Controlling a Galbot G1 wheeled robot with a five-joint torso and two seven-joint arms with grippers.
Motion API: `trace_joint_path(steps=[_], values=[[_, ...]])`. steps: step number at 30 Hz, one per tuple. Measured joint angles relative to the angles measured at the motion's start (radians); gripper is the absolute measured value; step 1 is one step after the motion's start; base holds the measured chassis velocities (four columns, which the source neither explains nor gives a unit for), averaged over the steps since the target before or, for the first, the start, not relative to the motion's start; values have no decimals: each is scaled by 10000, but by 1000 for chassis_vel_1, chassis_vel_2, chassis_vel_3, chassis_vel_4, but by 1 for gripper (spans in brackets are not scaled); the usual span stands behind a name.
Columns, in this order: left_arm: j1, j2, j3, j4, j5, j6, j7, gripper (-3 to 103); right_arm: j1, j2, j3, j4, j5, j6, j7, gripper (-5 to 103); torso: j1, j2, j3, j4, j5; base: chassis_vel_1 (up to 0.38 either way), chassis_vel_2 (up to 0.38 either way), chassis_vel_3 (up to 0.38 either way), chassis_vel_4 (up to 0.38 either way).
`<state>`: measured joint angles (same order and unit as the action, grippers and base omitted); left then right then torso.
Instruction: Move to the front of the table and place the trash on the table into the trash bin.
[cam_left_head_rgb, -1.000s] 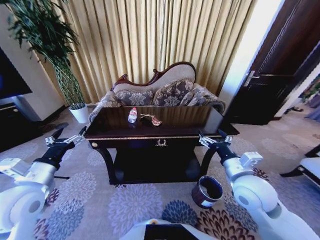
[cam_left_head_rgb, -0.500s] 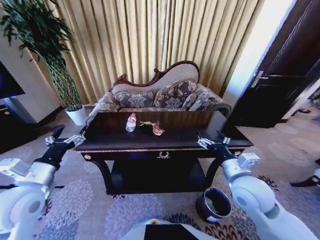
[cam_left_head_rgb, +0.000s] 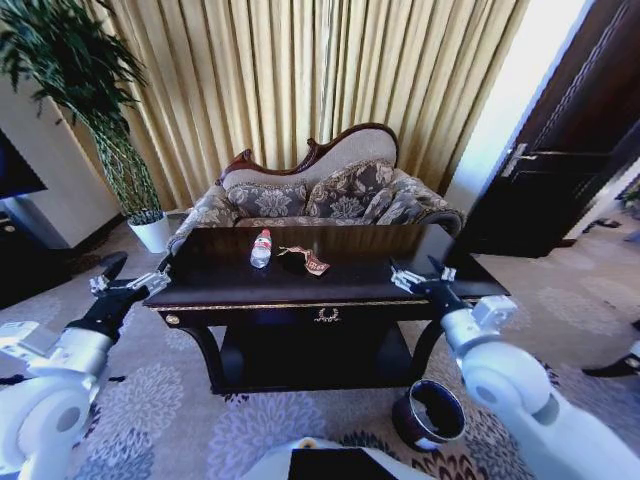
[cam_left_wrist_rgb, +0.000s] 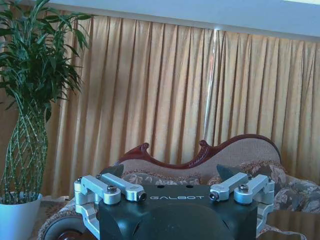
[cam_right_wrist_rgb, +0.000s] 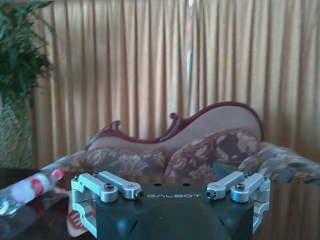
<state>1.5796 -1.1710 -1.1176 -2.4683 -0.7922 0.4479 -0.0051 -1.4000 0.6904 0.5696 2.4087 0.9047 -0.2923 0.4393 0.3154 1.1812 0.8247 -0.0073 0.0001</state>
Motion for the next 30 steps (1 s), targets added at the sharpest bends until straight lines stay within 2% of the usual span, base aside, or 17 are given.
trace_joint_path(steps=[2,4,8,11,12,13,14,16,17,19,20,22,24,27,28,30], values=[[26,-40,43,-35,52,0,9,100,107,-264,-101,-46,204,-8,-36,100,2,-1,1,-1,0,0,0,0,0],[45,-119,97,-94,113,0,25,100,516,-874,-335,-288,713,-14,-353,100,1,0,0,-3,1,0,0,0,0],[14,-175,135,-126,132,0,29,100,1080,-1344,-703,-654,1108,-43,-578,100,1,1,0,-2,0,0,0,0,0],[-15,-307,264,-181,246,18,59,100,2545,-2072,-1934,-1454,1911,-89,-689,100,2,-1,1,-2,1,0,0,0,0],[-15,-307,264,-181,246,18,59,100,2545,-2072,-1934,-1454,1911,-89,-689,100,2,-1,1,-2,1,0,0,0,0],[-16,-364,308,-189,308,24,125,100,3704,-2279,-2858,-1903,2286,-91,-696,100,3,-2,2,-3,0,0,0,0,0],[-16,-364,308,-189,308,24,125,100,3704,-2279,-2858,-1903,2286,-91,-696,100,3,-2,2,-3,0,0,0,0,0],[-16,-431,338,-197,354,36,141,100,5218,-2294,-4240,-2352,2647,-207,-653,100,2,-2,1,1,-1,0,0,0,0],[-16,-431,338,-197,354,36,141,100,5218,-2294,-4240,-2352,2647,-207,-653,100,2,-2,1,1,-1,0,0,0,0],[56,-527,338,-255,408,41,141,100,6421,-2090,-5539,-2676,2763,-461,-507,100,3,-2,1,-1,-1,0,0,0,0],[56,-527,338,-255,408,41,141,100,6421,-2090,-5539,-2676,2763,-461,-507,100,3,-2,1,-1,-1,0,0,0,0],[107,-577,298,-309,432,42,138,100,7714,-1879,-6820,-2968,2866,-586,-264,100,3,-2,2,0,0,0,0,0,0],[109,-583,288,-315,432,43,137,100,8162,-1810,-7229,-3064,2886,-613,-209,100,3,-2,1,0,0,0,0,0,0],[104,-610,270,-318,438,49,88,100,9905,-1297,-8970,-3607,3062,-749,119,100,2,-2,1,0,-3,0,0,0,0],[104,-610,270,-318,438,49,88,100,9905,-1297,-8970,-3607,3062,-749,119,100,2,-2,1,0,-3,0,0,0,0],[105,-661,304,-322,452,65,50,100,10737,-881,-9818,-4050,3189,-851,193,100,3,-3,2,1,-2,0,0,0,0]])
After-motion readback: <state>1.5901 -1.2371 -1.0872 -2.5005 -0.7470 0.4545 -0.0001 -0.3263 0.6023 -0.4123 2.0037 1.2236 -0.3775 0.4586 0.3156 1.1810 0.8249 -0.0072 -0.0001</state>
